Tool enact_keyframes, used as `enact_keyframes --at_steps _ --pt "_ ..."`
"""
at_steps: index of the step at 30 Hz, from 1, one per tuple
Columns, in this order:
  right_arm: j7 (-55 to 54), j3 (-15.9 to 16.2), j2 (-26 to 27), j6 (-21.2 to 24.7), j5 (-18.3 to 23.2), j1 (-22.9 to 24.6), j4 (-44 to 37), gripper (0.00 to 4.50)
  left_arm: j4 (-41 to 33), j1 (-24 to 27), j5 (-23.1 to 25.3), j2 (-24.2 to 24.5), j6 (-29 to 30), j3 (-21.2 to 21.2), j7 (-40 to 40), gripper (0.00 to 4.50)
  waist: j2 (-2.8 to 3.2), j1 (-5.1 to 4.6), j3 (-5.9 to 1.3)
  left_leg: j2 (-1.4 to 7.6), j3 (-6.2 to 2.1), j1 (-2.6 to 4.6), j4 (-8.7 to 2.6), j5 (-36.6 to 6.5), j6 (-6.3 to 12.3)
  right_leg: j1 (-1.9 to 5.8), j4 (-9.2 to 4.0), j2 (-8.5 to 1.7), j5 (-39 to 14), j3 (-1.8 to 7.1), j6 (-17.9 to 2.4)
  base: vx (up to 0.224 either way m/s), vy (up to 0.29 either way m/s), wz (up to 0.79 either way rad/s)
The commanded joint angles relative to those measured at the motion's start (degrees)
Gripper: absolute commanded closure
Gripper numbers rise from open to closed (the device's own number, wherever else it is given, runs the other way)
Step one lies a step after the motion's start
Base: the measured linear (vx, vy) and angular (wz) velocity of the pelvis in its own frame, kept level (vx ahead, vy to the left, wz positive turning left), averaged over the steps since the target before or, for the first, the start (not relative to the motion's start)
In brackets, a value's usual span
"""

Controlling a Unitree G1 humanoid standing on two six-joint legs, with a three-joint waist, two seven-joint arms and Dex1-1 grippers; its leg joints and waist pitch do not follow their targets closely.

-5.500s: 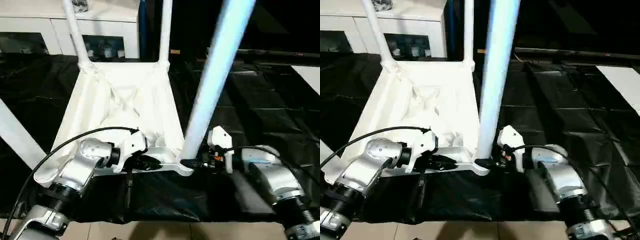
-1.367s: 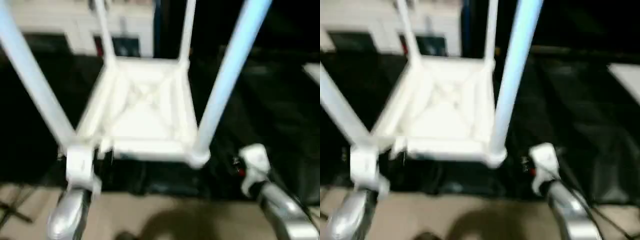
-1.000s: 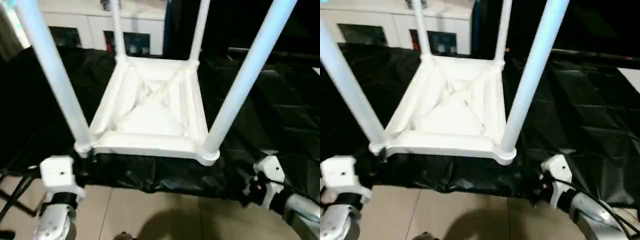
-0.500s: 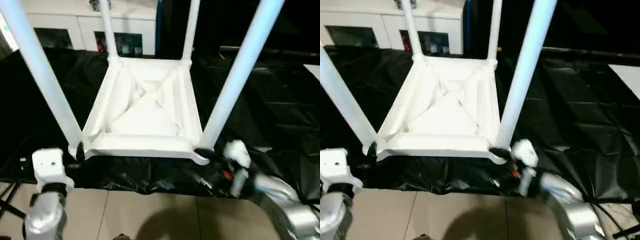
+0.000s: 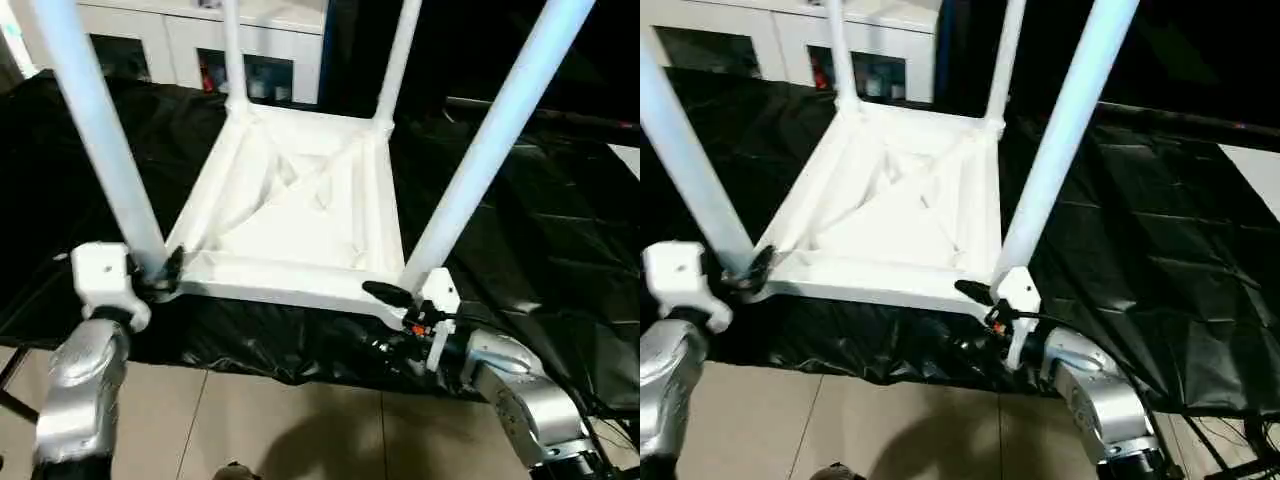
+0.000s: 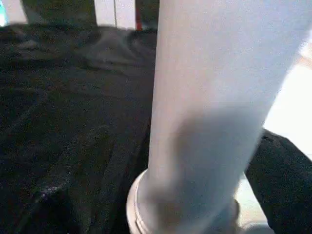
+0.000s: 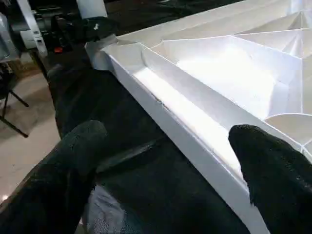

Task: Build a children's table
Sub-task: Flip table

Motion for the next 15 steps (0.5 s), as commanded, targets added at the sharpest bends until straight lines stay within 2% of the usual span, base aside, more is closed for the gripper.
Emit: enact_keyframes --at_steps 1,4,8,10,13,14,15 --pt "-1.2 -3.03 -1.46 -0.93 -0.48 0.26 0.0 0.0 0.8 -0.92 0.14 -0.08 0.86 -0.76 0.49 0.01 1.33 0.11 -2.52 2.37 -0.69 1.7 -5.24 -12.3 -1.43 0.75 -4.04 -4.26 3.98 2.02 -9.15 0.0 0.0 0.0" --pt "-0.98 -4.96 -2.34 -1.13 0.21 0.76 -0.25 0.0 -1.19 -0.77 -1.39 -1.19 1.27 -0.89 0.09 0.01 1.46 0.4 -2.65 2.45 -0.69 1.66 -5.14 -12.18 -1.63 0.86 -3.96 -4.34 4.83 2.04 -9.68 0.0 0.0 0.0" --pt "-0.33 -6.29 -3.34 -1.46 1.03 0.69 0.46 0.0 -2.77 -0.51 -2.16 -2.14 1.46 -1.1 0.13 0.01 1.25 0.92 -2.71 2.46 -0.54 1.63 -5.0 -11.46 -1.22 1.0 -3.89 -4.33 6.22 2.05 -10.34 0.0 0.0 0.0" --pt "-0.28 -7.41 -4.61 -2.59 1.06 0.29 2.45 0.0 -4.77 0.07 -2.68 -3.54 2.63 -1.25 1.74 0.29 1.38 0.94 -2.86 2.39 -0.62 1.53 -4.94 -11.17 -1.07 1.17 -3.88 -4.28 6.31 1.95 -10.38 0.0 0.0 0.0" --pt "-0.37 -8.87 -5.58 -3.27 0.9 -0.39 4.49 0.0 -7.63 1.03 -3.17 -4.96 4.11 -1.91 3.04 0.42 1.14 0.99 -2.72 2.44 -0.48 1.49 -4.85 -11.02 -0.92 1.14 -3.87 -4.31 6.21 1.98 -11.06 0.0 0.0 0.0" --pt "-0.43 -9.22 -5.77 -3.24 0.95 -0.65 4.87 0.0 -8.41 1.23 -3.22 -5.29 4.36 -2.13 3.25 0.55 0.8 0.94 -2.72 2.45 -0.5 1.37 -4.89 -10.8 -0.64 1.31 -3.85 -4.35 5.68 1.92 -11.2 0.0 0.0 0.0" --pt "-0.3 -9.65 -6.01 -3.26 1.12 -1.17 5.56 0.0 -9.2 1.25 -3.5 -5.71 4.5 -2.52 3.12 0.68 0.85 0.97 -2.6 2.43 -0.44 1.42 -4.88 -10.88 -0.49 1.16 -3.99 -4.32 5.2 1.94 -11.19 0.0 0.0 0.0"
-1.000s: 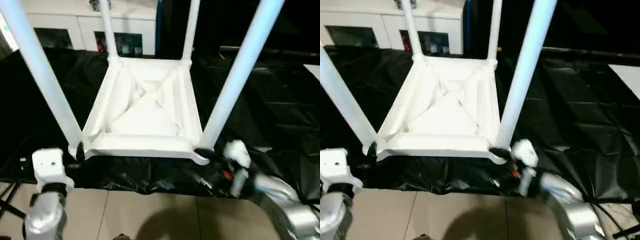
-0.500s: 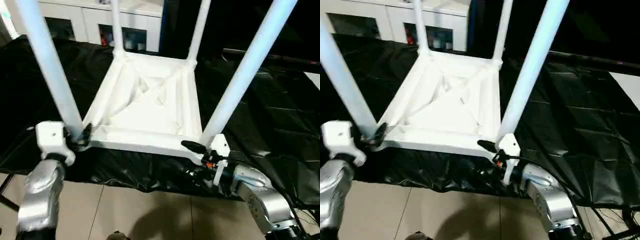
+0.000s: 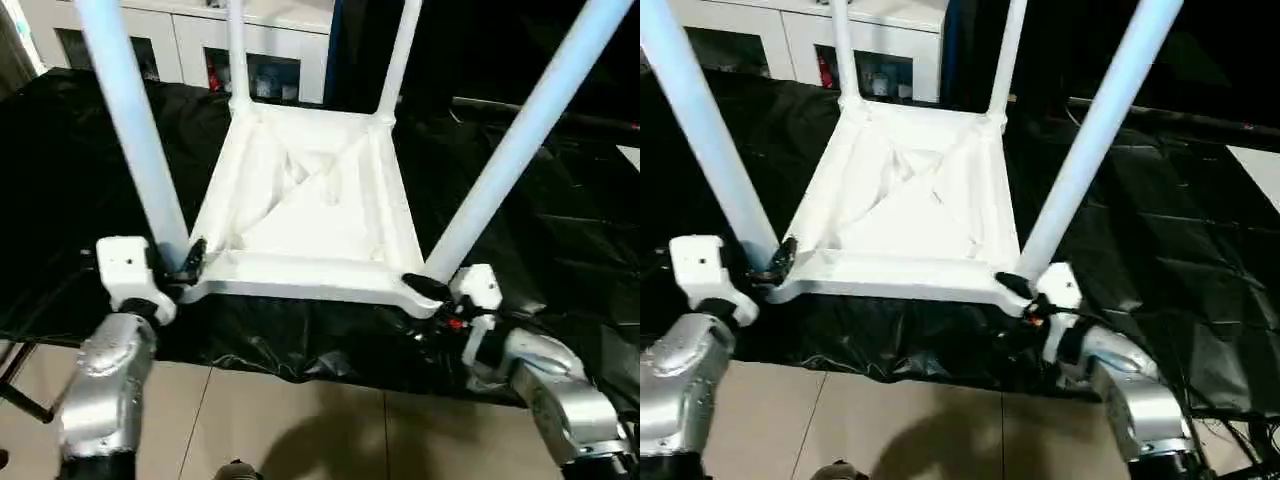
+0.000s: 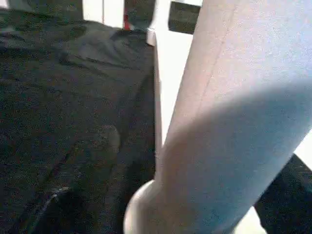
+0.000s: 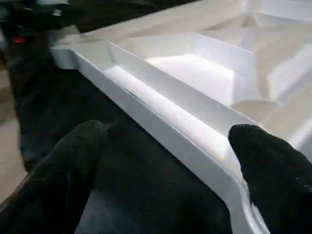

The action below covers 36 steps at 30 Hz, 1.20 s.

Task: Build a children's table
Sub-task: Flip table

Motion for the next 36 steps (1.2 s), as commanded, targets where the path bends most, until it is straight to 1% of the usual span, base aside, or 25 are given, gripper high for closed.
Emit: enact_keyframes --at_steps 1,2,4,5,6,7,9,10,11,13,15,16,17,18,20,21,22,26,27,29,30,31,34,35,36 --pt "-0.39 -2.98 -1.52 -0.58 0.24 -1.83 1.95 0.0 -2.36 -0.16 -0.34 -0.54 1.03 -0.83 0.87 0.76 0.96 0.12 -2.66 2.29 -0.52 1.38 -4.87 -11.07 -0.29 1.06 -4.1 -4.2 4.13 1.98 -10.87 0.0 0.0 0.0" --pt "-0.24 -3.06 -1.68 -0.83 0.11 -2.19 2.58 0.0 -2.57 -0.2 -0.29 -0.83 1.25 -1.2 0.91 0.78 0.75 -0.02 -2.68 2.29 -0.5 1.34 -4.87 -10.98 -0.17 1.15 -4.15 -4.23 3.67 1.99 -10.78 0.0 0.0 0.0" --pt "0.07 -2.53 -1.82 -1.19 -0.45 -2.41 2.47 0.0 -2.82 -0.26 -0.04 -1.07 2.2 -1.81 1.15 0.94 1.02 -0.04 -2.73 2.32 -0.49 1.37 -4.78 -10.73 -0.29 1.13 -4.19 -4.21 3.57 1.99 -10.61 0.0 0.0 0.0" --pt "0.4 -1.56 -1.15 0.72 0.72 -1.86 -0.88 0.0 -4.35 0.41 0.05 -2.15 4.36 -2.5 2.35 1.08 1.32 -0.11 -2.79 2.34 -0.53 1.38 -4.71 -10.22 -0.27 1.14 -4.02 -4.12 4.6 1.99 -10.61 0.0 0.0 0.0" --pt "0.54 -1.38 -1.08 0.97 0.93 -1.75 -1.36 0.0 -4.54 0.49 -0.02 -2.33 4.58 -2.54 2.49 1.17 1.2 -0.17 -2.81 2.39 -0.54 1.41 -4.68 -9.91 -0.15 1.18 -4.02 -4.07 5.4 1.96 -10.63 0.0 0.0 0.0" --pt "1.97 0.36 -0.57 3.25 2.75 -0.78 -5.56 0.0 -6.18 1.15 -0.79 -3.86 6.48 -2.8 3.61 1.22 1.04 -0.24 -2.86 2.38 -0.56 1.25 -4.52 -8.67 0.53 1.44 -3.81 -4.04 7.8 1.94 -10.72 0.0 0.0 0.0" --pt "3.39 2.02 -0.33 4.98 3.93 0.14 -8.65 0.0 -7.2 1.44 -1.68 -4.94 7.68 -3.01 4.29 1.4 0.92 -0.25 -2.81 2.39 -0.56 1.24 -4.41 -7.7 1.26 1.41 -3.74 -4.02 8.98 1.93 -10.68 0.0 0.0 0.0" --pt "4.4 3.3 -0.28 5.6 4.42 0.86 -10.59 0.0 -7.51 1.39 -2.24 -5.79 8.4 -2.92 5.14 1.53 1.06 -0.2 -2.73 2.4 -0.53 1.26 -4.41 -7.89 1.58 1.24 -3.84 -4.01 8.52 1.92 -10.56 0.0 0.0 0.0" --pt "5.29 4.5 -0.24 6.41 5.08 1.57 -12.47 0.0 -7.49 1.14 -2.93 -6.57 9.02 -2.66 5.82 1.53 0.79 -0.24 -2.67 2.46 -0.48 1.27 -4.45 -8.1 1.6 1.29 -3.94 -3.95 7.97 1.97 -10.37 0.0 0.0 0.0" --pt "6.19 5.91 -0.3 7.55 6.09 2.41 -14.77 0.0 -7.31 0.58 -4.31 -7.67 9.49 -2.35 6.01 1.76 0.91 -0.06 -2.66 2.52 -0.49 1.42 -4.5 -8.65 1.48 1.17 -4.06 -3.92 6.83 1.99 -10.23 0.0 0.0 0.0" --pt "6.44 6.49 -0.25 7.93 6.39 2.7 -15.64 0.0 -7.42 0.34 -5.14 -8.31 10.07 -2.04 6.28 1.82 0.98 0.01 -2.52 2.53 -0.51 1.43 -4.75 -10.05 0.84 1.04 -4.28 -3.96 4.36 2.02 -9.59 0.0 0.0 0.0" --pt "6.15 7.14 0.11 8.45 6.41 2.93 -16.57 0.0 -7.74 0.0 -6.69 -9.3 11.34 -1.44 6.66 1.85 1.2 -0.11 -2.5 2.54 -0.54 1.44 -4.96 -11.43 0.2 0.99 -4.41 -3.97 2.11 2.04 -9.31 0.0 0.0 0.0" --pt "5.69 7.38 0.41 9.12 6.33 2.96 -17.13 0.0 -8.11 -0.22 -7.8 -10.05 12.46 -0.91 6.87 1.88 1.1 -0.13 -2.48 2.55 -0.49 1.47 -4.97 -11.81 -0.13 0.96 -4.54 -4.02 1.33 2.09 -9.26 0.0 0.0 0.0" --pt "5.69 7.38 0.41 9.12 6.33 2.96 -17.13 0.0 -8.11 -0.22 -7.8 -10.05 12.46 -0.91 6.87 1.89 1.0 -0.25 -2.42 2.55 -0.51 1.42 -5.01 -11.98 -0.45 0.95 -4.58 -4.05 0.65 2.13 -9.29 0.0 0.0 0.0" --pt "3.99 7.69 1.01 10.86 5.69 2.75 -17.43 0.0 -8.7 -0.61 -10.48 -11.58 14.66 0.31 7.51 1.91 1.1 -0.36 -2.38 2.41 -0.46 1.38 -4.94 -11.95 -0.7 0.85 -4.7 -4.1 -0.99 2.2 -9.16 0.0 0.0 0.0" --pt "3.99 7.69 1.01 10.86 5.69 2.75 -17.43 0.0 -8.7 -0.61 -10.48 -11.58 14.66 0.31 7.51 1.91 0.96 -0.4 -2.37 2.36 -0.42 1.34 -4.96 -11.66 -0.55 0.86 -4.8 -4.1 -1.13 2.2 -9.11 0.0 0.0 0.0" --pt "0.52 7.57 1.79 12.24 3.46 2.02 -15.58 0.0 -9.24 -1.05 -14.22 -13.26 17.52 1.9 8.63 1.91 0.99 -0.33 -2.49 2.16 -0.32 1.2 -4.69 -9.55 -0.61 0.86 -4.48 -4.07 -0.07 2.23 -9.2 0.0 0.0 0.0" --pt "-2.13 7.62 1.91 13.61 2.11 1.65 -14.13 0.0 -9.94 -1.33 -17.31 -14.75 19.93 2.95 9.58 1.91 1.1 -0.29 -2.6 2.02 -0.14 1.1 -4.43 -7.63 -0.29 0.9 -4.44 -3.99 1.13 2.23 -9.73 0.0 0.0 0.0" --pt "-2.72 7.87 1.81 13.76 1.85 1.84 -13.74 0.0 -10.56 -1.59 -20.09 -16.32 21.64 3.65 10.31 1.91 0.95 -0.35 -2.55 2.0 -0.09 1.02 -4.43 -7.54 -0.22 0.94 -4.44 -3.9 1.46 2.23 -9.78 0.0 0.0 0.0" --pt "-3.42 7.64 2.22 14.15 1.87 1.86 -13.5 0.0 -11.15 -1.57 -20.78 -17.09 22.87 3.63 10.11 1.92 0.82 -0.33 -2.59 1.93 -0.08 1.02 -4.33 -6.81 0.16 0.95 -4.29 -3.8 2.54 2.23 -9.38 0.0 0.0 0.0" --pt "-3.89 7.42 2.55 14.26 1.87 1.78 -13.27 0.0 -11.42 -1.51 -20.98 -17.42 23.4 3.53 9.96 1.93 0.98 -0.37 -2.56 1.99 -0.09 1.06 -4.37 -6.85 0.4 0.92 -4.39 -3.79 2.61 2.2 -9.07 0.0 0.0 0.0" --pt "-6.22 6.16 4.37 14.28 2.22 0.97 -11.9 0.0 -12.21 -1.17 -20.68 -18.09 24.55 2.86 9.67 1.96 0.71 -0.42 -2.42 1.99 -0.02 1.07 -4.43 -6.95 0.54 0.85 -4.51 -3.81 2.03 2.21 -8.83 0.0 0.0 0.0" --pt "-9.01 3.93 7.44 14.13 4.0 -0.22 -10.25 0.0 -13.15 -0.69 -20.63 -18.86 25.53 2.27 9.76 2.02 0.96 -0.77 -2.43 2.15 -0.07 1.2 -4.62 -7.92 0.12 0.64 -4.54 -3.8 0.48 2.19 -8.98 0.0 0.0 0.0" --pt "-10.55 2.52 9.37 13.81 5.17 -1.1 -8.99 0.0 -13.51 -0.42 -20.46 -19.25 25.75 1.94 9.96 2.03 0.51 -0.81 -2.42 2.17 -0.05 1.19 -4.65 -7.74 0.17 0.75 -4.57 -3.81 0.54 2.19 -8.75 0.0 0.0 0.0" --pt "-10.55 2.52 9.37 13.81 5.17 -1.1 -8.99 0.0 -13.51 -0.42 -20.46 -19.25 25.75 1.94 9.96 2.04 0.65 -0.77 -2.45 2.19 -0.07 1.2 -4.64 -7.76 0.22 0.73 -4.41 -3.86 0.61 2.21 -8.83 0.0 0.0 0.0"
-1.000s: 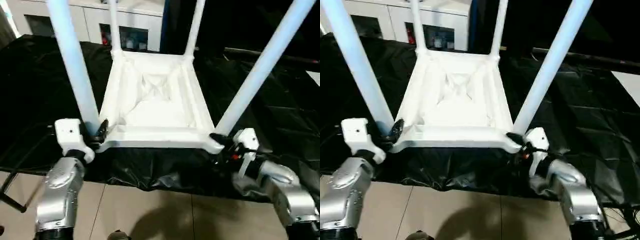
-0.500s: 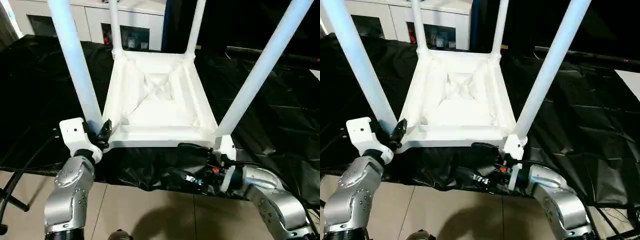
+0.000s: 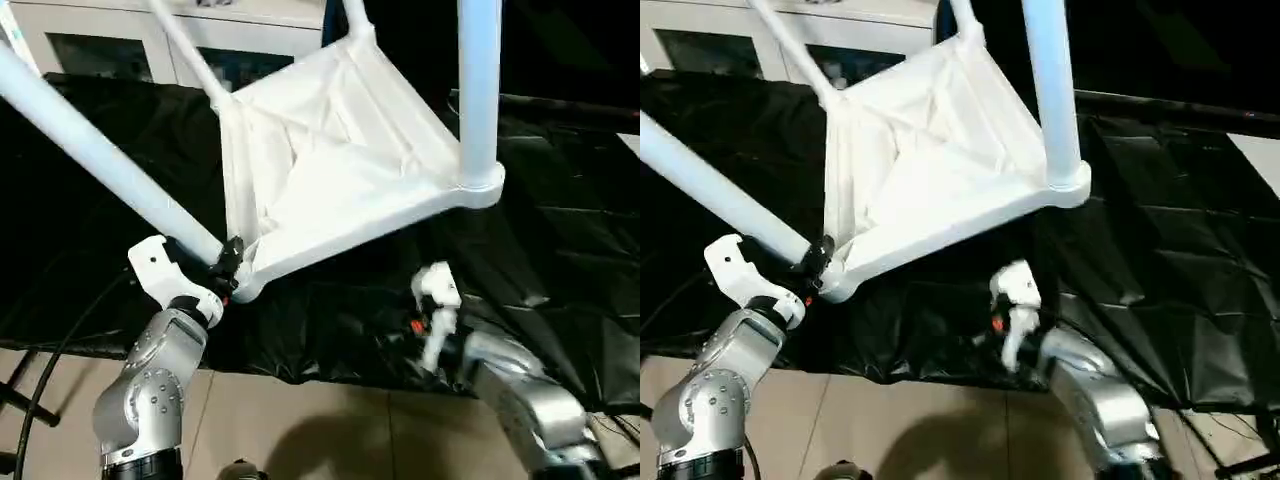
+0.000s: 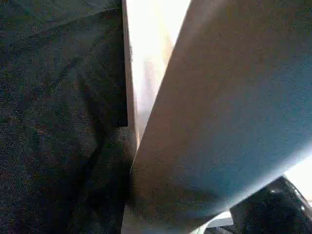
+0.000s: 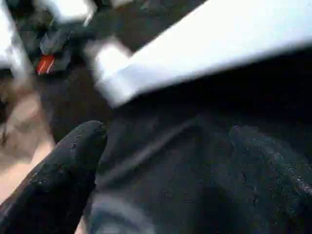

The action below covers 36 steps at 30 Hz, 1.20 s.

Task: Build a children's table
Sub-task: Flip table

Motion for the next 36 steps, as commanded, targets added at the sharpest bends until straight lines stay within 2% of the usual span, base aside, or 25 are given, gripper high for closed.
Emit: enact_keyframes --at_steps 1,2,4,6,7,9,10,11,12,13,17,18,20,23,26,27,28,30,31,36 --pt "-1.29 -1.71 -0.33 0.2 1.03 -0.62 0.51 0.0 -0.27 0.99 -2.55 -5.1 1.42 -1.38 -0.24 2.05 -0.38 -0.24 -2.81 1.99 -0.42 1.33 -4.46 -6.91 -0.1 0.94 -4.29 -3.8 1.64 2.03 -8.25 0.0 0.0 0.0" --pt "-2.69 -3.13 1.57 0.21 2.45 -1.53 1.92 0.0 -0.49 1.19 -2.58 -5.47 1.49 -1.59 -0.05 2.05 -0.54 -0.2 -2.8 2.01 -0.37 1.33 -4.42 -6.35 -0.08 0.96 -4.24 -3.78 2.56 2.06 -8.1 0.0 0.0 0.0" --pt "-4.22 -4.6 3.66 -0.07 3.84 -2.67 3.43 0.0 -0.79 1.3 -3.03 -5.61 1.85 -1.82 0.48 2.05 -0.49 -0.22 -2.89 1.91 -0.36 1.21 -4.46 -5.72 0.0 1.0 -3.94 -3.88 4.45 2.01 -8.32 0.0 0.0 0.0" --pt "-7.76 -7.47 7.29 0.1 6.28 -5.13 6.46 0.0 -1.0 1.15 -4.39 -5.43 2.39 -2.08 1.55 2.05 -0.57 -0.28 -2.94 1.94 -0.36 1.36 -4.46 -5.66 -0.18 0.95 -3.9 -3.86 4.69 1.96 -8.44 0.0 0.0 0.0" --pt "-10.08 -8.99 9.1 0.03 7.12 -6.61 8.38 0.0 -1.11 1.04 -4.8 -5.33 2.65 -2.06 1.87 2.05 -0.83 -0.44 -2.73 1.9 -0.32 1.26 -4.63 -6.08 -0.22 0.87 -3.97 -3.83 4.02 1.96 -8.47 0.0 0.0 0.0" --pt "-12.32 -10.5 10.78 -0.06 7.77 -8.06 10.35 0.0 -1.27 0.97 -4.93 -5.31 2.9 -1.97 2.01 2.05 -0.66 -0.49 -2.78 1.89 -0.3 1.37 -4.67 -6.55 -0.8 0.9 -4.02 -3.9 2.65 1.98 -8.06 0.0 0.0 0.0" --pt "-14.16 -11.92 12.24 -0.21 8.27 -9.35 12.14 0.0 -1.54 1.0 -4.88 -5.37 3.18 -1.88 2.09 2.05 -0.59 -0.57 -2.84 1.92 -0.29 1.47 -4.66 -5.99 -1.34 0.79 -3.86 -3.81 3.77 1.96 -7.73 0.0 0.0 0.0" --pt "-14.16 -11.92 12.24 -0.21 8.27 -9.35 12.14 0.0 -1.54 1.0 -4.88 -5.37 3.18 -1.88 2.09 2.05 -0.59 -0.62 -2.83 1.94 -0.28 1.48 -4.65 -5.66 -1.53 0.77 -3.8 -3.77 4.46 1.96 -7.59 0.0 0.0 0.0" --pt "-14.46 -13.1 13.27 -0.47 9.74 -10.37 13.28 0.0 -1.71 1.14 -4.8 -5.48 3.18 -1.94 2.12 2.05 -0.92 -0.54 -2.86 1.88 -0.25 1.38 -4.58 -4.78 -1.63 1.0 -3.72 -3.67 6.13 1.91 -7.06 0.0 0.0 0.0" --pt "-14.62 -13.97 13.96 -0.63 11.08 -11.18 14.03 0.0 -1.84 1.25 -4.71 -5.58 3.16 -2.02 2.16 2.05 -0.89 -0.51 -2.91 1.84 -0.24 1.34 -4.52 -4.37 -1.55 1.08 -3.53 -3.73 7.19 1.94 -6.93 0.0 0.0 0.0" --pt "-14.59 -15.27 14.95 -0.8 13.45 -12.44 14.94 0.0 -2.03 1.49 -4.5 -5.72 3.08 -2.27 2.19 2.05 -0.93 -0.47 -2.83 1.78 -0.2 1.31 -4.53 -4.41 -1.35 1.12 -3.5 -3.7 8.73 1.91 -6.11 0.0 0.0 0.0" --pt "-15.81 -16.79 15.82 -0.75 14.51 -14.27 16.88 0.0 -2.18 1.82 -3.85 -5.49 3.03 -3.01 1.93 2.05 -0.88 -0.39 -2.86 1.79 -0.21 1.38 -4.53 -4.4 -1.53 1.11 -3.55 -3.7 8.59 1.88 -5.8 0.0 0.0 0.0" --pt "-15.9 -17.42 16.12 -0.75 14.89 -15.15 17.91 0.0 -2.29 1.92 -3.55 -5.33 3.05 -3.44 1.76 2.05 -0.78 -0.47 -2.78 1.81 -0.17 1.45 -4.61 -5.37 -2.06 0.98 -3.64 -3.75 6.91 1.92 -5.65 0.0 0.0 0.0" --pt "-17.12 -20.23 17.03 0.67 17.24 -18.82 22.53 0.0 -2.46 2.17 -2.95 -4.92 3.42 -4.8 1.36 2.05 -0.82 -0.58 -2.86 1.77 -0.14 1.43 -4.67 -5.48 -2.31 1.0 -3.57 -3.75 6.89 1.89 -5.84 0.0 0.0 0.0" --pt "-17.53 -21.31 17.38 1.58 18.29 -20.34 24.45 0.0 -2.48 2.26 -2.78 -4.79 3.49 -5.24 1.25 2.05 -0.78 -0.4 -2.9 1.81 -0.03 1.44 -4.59 -4.35 -2.26 1.0 -3.45 -3.68 8.2 1.89 -5.68 0.0 0.0 0.0" --pt "-17.89 -22.35 17.77 1.94 18.83 -22.19 26.88 0.17 -2.62 2.35 -2.71 -4.7 3.61 -5.62 1.3 2.05 -0.76 -0.36 -2.93 1.8 -0.02 1.49 -4.59 -4.23 -2.28 1.0 -3.43 -3.63 8.53 1.85 -5.63 0.0 0.0 0.0" --pt "-18.27 -23.17 18.07 1.76 19.56 -23.17 28.32 0.35 -2.91 2.53 -2.68 -4.66 3.71 -5.84 1.29 2.05 -0.9 -0.53 -2.69 1.75 0.0 1.25 -4.73 -4.49 -2.32 1.0 -3.44 -3.64 8.49 1.81 -5.65 0.0 0.0 0.0" --pt "-18.49 -24.22 18.34 1.41 20.46 -24.37 30.15 0.35 -3.25 2.77 -2.72 -4.59 3.75 -6.12 1.32 2.05 -0.85 -0.59 -2.76 1.79 0.09 1.34 -4.73 -5.11 -2.51 0.95 -3.48 -3.71 7.67 1.82 -5.68 0.0 0.0 0.0" --pt "-18.3 -24.73 18.33 1.41 20.68 -24.91 31.06 0.5 -3.39 2.93 -2.79 -4.52 3.72 -6.3 1.35 2.05 -1.02 -0.65 -2.77 1.78 0.1 1.25 -4.75 -4.93 -2.51 1.09 -3.47 -3.7 7.66 1.8 -5.56 0.0 0.0 0.0" --pt "-17.97 -27.16 18.27 0.4 21.78 -27.02 34.77 0.81 -4.02 3.64 -2.6 -3.97 3.83 -7.44 0.9 2.05 -1.12 -1.14 -3.15 1.62 0.23 0.97 -4.23 -1.38 -1.16 1.26 -2.89 -3.51 12.84 1.74 -6.2 0.0 0.0 0.0"
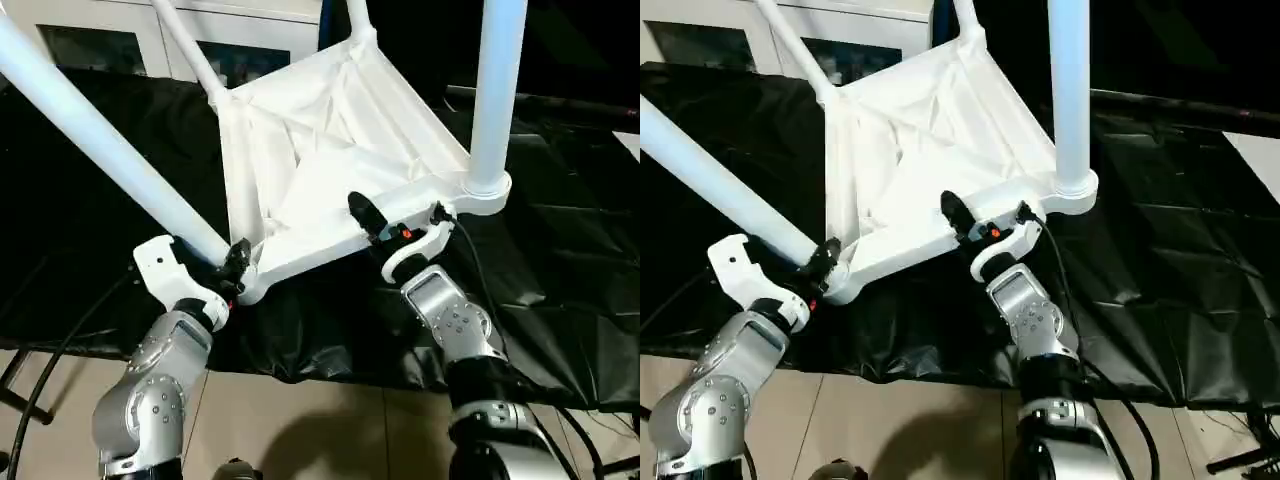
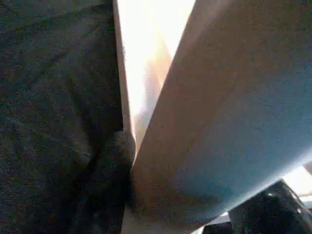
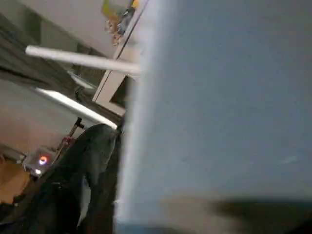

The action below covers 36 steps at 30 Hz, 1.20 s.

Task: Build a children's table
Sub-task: Flip table

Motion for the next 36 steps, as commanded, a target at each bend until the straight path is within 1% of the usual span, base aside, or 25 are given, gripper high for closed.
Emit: enact_keyframes --at_steps 1,2,3,4,6,7,8,10,16,17,19,20,22,24,25,26,28,29,30,31,32,33,34,35,36 --pt "-0.15 -0.9 -0.06 -0.46 0.93 -1.64 1.35 0.87 0.78 1.19 -2.6 -4.34 2.06 -3.42 -1.5 2.05 -0.21 0.05 -3.57 1.34 -0.23 1.38 -3.39 -0.45 -0.21 1.91 -2.85 -3.4 15.22 1.75 -6.5 0.0 0.0 0.0" --pt "-0.15 -0.9 -0.06 -0.46 0.93 -1.64 1.35 1.04 0.78 1.19 -2.6 -4.34 2.06 -3.42 -1.5 2.05 -0.22 -0.02 -3.45 1.31 -0.17 1.3 -3.4 0.01 0.29 1.81 -2.83 -3.33 16.08 1.67 -6.84 0.0 0.0 0.0" --pt "0.27 -1.04 -0.2 -0.7 0.74 -1.99 2.16 1.15 0.78 1.28 -2.54 -4.2 1.98 -3.63 -1.6 2.05 -0.04 0.0 -3.4 1.35 -0.16 1.34 -3.42 -0.6 0.44 1.78 -2.86 -3.38 15.42 1.67 -7.09 0.0 0.0 0.0" --pt "0.41 -1.09 -0.25 -0.8 0.71 -2.11 2.47 1.2 0.79 1.3 -2.54 -4.13 1.94 -3.72 -1.65 2.05 -0.1 -0.08 -3.4 1.37 -0.13 1.33 -3.45 -1.05 0.47 1.8 -2.94 -3.41 14.85 1.66 -7.24 0.0 0.0 0.0" --pt "0.52 -1.27 -0.27 -0.92 0.74 -2.27 2.85 1.24 0.81 1.33 -2.59 -4.05 1.9 -3.81 -1.63 2.05 -0.12 -0.04 -3.31 1.47 -0.12 1.37 -3.57 -2.25 0.24 1.8 -3.12 -3.57 12.67 1.7 -7.5 0.0 0.0 0.0" --pt "1.14 -1.2 -0.57 -1.35 0.07 -2.52 3.5 1.52 0.83 1.41 -2.48 -3.71 1.8 -4.15 -1.78 2.05 0.05 -0.03 -3.33 1.52 -0.17 1.37 -3.59 -2.41 0.06 1.82 -3.1 -3.56 12.13 1.7 -7.56 0.0 0.0 0.0" --pt "1.3 -1.4 -0.67 -1.5 -0.02 -2.65 3.72 1.52 0.93 1.41 -2.22 -3.49 1.66 -4.35 -1.83 2.05 0.2 -0.05 -3.35 1.54 -0.22 1.4 -3.61 -2.47 -0.14 1.79 -3.1 -3.56 11.96 1.68 -7.62 0.0 0.0 0.0" --pt "1.77 -1.49 -0.95 -2.25 -0.67 -2.88 4.06 1.72 1.21 1.36 -1.77 -2.89 1.74 -4.83 -2.04 2.05 0.16 -0.11 -3.36 1.58 -0.18 1.44 -3.66 -3.16 -0.48 1.77 -3.21 -3.56 11.23 1.69 -7.75 0.0 0.0 0.0" --pt "2.06 -1.62 -1.68 -3.57 -1.43 -3.58 4.75 2.17 1.72 1.08 -1.41 -2.36 1.87 -5.12 -2.66 2.05 0.28 0.02 -3.65 1.5 -0.16 1.45 -3.42 -1.54 -0.36 1.93 -2.91 -3.48 14.11 1.62 -8.1 0.0 0.0 0.0" --pt "2.16 -1.46 -1.9 -3.94 -1.78 -3.69 4.87 2.36 1.74 0.99 -1.21 -2.05 2.08 -5.29 -2.73 2.05 0.28 0.02 -3.68 1.5 -0.16 1.43 -3.4 -1.43 -0.29 1.94 -2.9 -3.49 14.38 1.62 -8.23 0.0 0.0 0.0" --pt "2.33 -1.31 -2.25 -4.34 -2.18 -3.88 4.98 2.42 1.77 0.89 -0.56 -1.2 2.41 -5.74 -2.8 2.05 0.26 0.05 -3.7 1.5 -0.14 1.45 -3.39 -1.7 -0.26 1.96 -2.91 -3.49 14.19 1.62 -8.44 0.0 0.0 0.0" --pt "2.67 -1.09 -2.65 -4.69 -2.76 -4.08 5.0 2.43 1.74 0.96 -0.75 -0.15 2.66 -6.18 -4.01 1.7 0.38 0.13 -3.76 1.52 -0.16 1.48 -3.36 -1.66 -0.23 1.97 -2.89 -3.51 14.15 1.6 -8.49 0.0 0.0 0.0" --pt "2.91 -1.06 -3.11 -4.96 -3.17 -4.29 4.83 2.48 1.36 1.23 -1.16 1.23 2.86 -6.45 -5.63 1.35 0.36 0.18 -3.83 1.47 -0.15 1.53 -3.31 -1.13 -0.22 1.96 -2.84 -3.5 14.2 1.59 -8.59 0.0 0.0 0.0" --pt "2.88 -1.22 -3.39 -5.03 -3.2 -4.45 4.62 2.48 0.93 1.47 -1.34 2.15 3.08 -6.32 -6.39 1.24 0.4 0.24 -3.91 1.43 -0.1 1.56 -3.21 -0.6 -0.39 1.9 -2.71 -3.45 14.91 1.58 -9.0 0.0 0.0 0.0" --pt "2.68 -1.84 -3.88 -5.12 -2.99 -4.8 4.21 2.48 0.08 1.97 -1.73 3.62 3.56 -5.7 -7.4 1.07 0.43 0.27 -4.0 1.36 -0.1 1.51 -3.16 -0.08 -0.32 1.99 -2.58 -3.33 15.95 1.53 -9.12 0.0 0.0 0.0" --pt "2.56 -2.13 -4.21 -5.21 -2.87 -4.92 3.99 2.48 -0.34 2.36 -1.86 4.4 3.81 -5.25 -7.87 1.07 0.46 0.27 -3.97 1.37 -0.1 1.53 -3.16 0.0 -0.24 1.94 -2.56 -3.3 16.16 1.5 -9.13 0.0 0.0 0.0" --pt "2.27 -2.58 -4.7 -5.52 -2.72 -5.0 3.57 2.48 -0.96 3.2 -1.96 5.9 4.39 -4.62 -8.62 0.85 0.59 0.3 -4.03 1.37 -0.11 1.6 -3.15 -0.31 -0.27 1.89 -2.53 -3.33 15.92 1.46 -9.27 0.0 0.0 0.0" --pt "2.1 -2.82 -4.89 -5.68 -2.62 -5.02 3.36 2.48 -1.34 3.77 -2.01 6.72 4.75 -4.4 -9.08 0.79 0.51 0.23 -4.0 1.38 -0.08 1.55 -3.17 -0.32 -0.22 1.93 -2.53 -3.3 15.93 1.48 -9.3 0.0 0.0 0.0" --pt "1.95 -3.01 -5.01 -5.78 -2.53 -5.01 3.2 2.48 -1.74 4.37 -2.12 7.42 5.12 -4.31 -9.59 0.69 0.73 0.31 -4.07 1.38 -0.11 1.57 -3.14 -0.27 -0.3 1.94 -2.47 -3.34 16.0 1.47 -9.37 0.0 0.0 0.0" --pt "1.71 -3.23 -5.16 -6.01 -2.5 -4.95 2.94 2.48 -2.46 5.49 -2.27 8.48 5.61 -4.24 -10.41 0.56 1.06 0.34 -4.27 1.36 -0.16 1.6 -3.07 0.04 -0.5 1.97 -2.36 -3.3 16.45 1.41 -9.4 0.0 0.0 0.0" --pt "1.5 -3.46 -5.4 -6.3 -2.59 -4.81 2.52 2.48 -3.53 7.13 -2.35 9.88 6.16 -4.08 -11.56 0.56 0.9 0.3 -4.17 1.42 -0.09 1.64 -3.1 -0.24 -0.69 1.87 -2.45 -3.18 16.52 1.39 -9.35 0.0 0.0 0.0" --pt "1.3 -3.68 -5.58 -6.44 -2.58 -4.65 2.12 2.48 -4.44 8.51 -2.41 11.08 6.6 -4.01 -12.52 0.46 1.17 0.49 -4.31 1.43 -0.17 1.76 -3.06 -0.19 -0.79 1.88 -2.39 -3.25 16.55 1.34 -9.34 0.0 0.0 0.0" --pt "1.09 -3.98 -5.97 -6.57 -2.39 -4.34 1.43 2.48 -6.14 10.97 -2.63 13.34 7.2 -4.11 -14.28 0.37 1.06 0.39 -4.26 1.39 -0.13 1.62 -3.12 -0.34 -1.0 1.86 -2.39 -3.12 16.45 1.3 -9.26 0.0 0.0 0.0" --pt "0.56 -4.19 -6.5 -6.75 -2.52 -3.74 0.25 2.48 -8.28 13.32 -1.78 15.71 6.84 -5.09 -15.89 0.19 1.22 0.47 -4.32 1.42 -0.11 1.74 -3.1 -0.81 -1.22 1.81 -2.44 -3.07 16.0 1.27 -9.05 0.0 0.0 0.0" --pt "0.36 -4.24 -6.71 -6.78 -2.59 -3.47 -0.25 2.48 -9.09 14.13 -1.47 16.48 6.72 -5.45 -16.37 0.19 1.32 0.7 -4.37 1.45 -0.11 1.87 -3.08 -1.06 -1.28 1.74 -2.49 -3.08 15.68 1.28 -8.9 0.0 0.0 0.0"
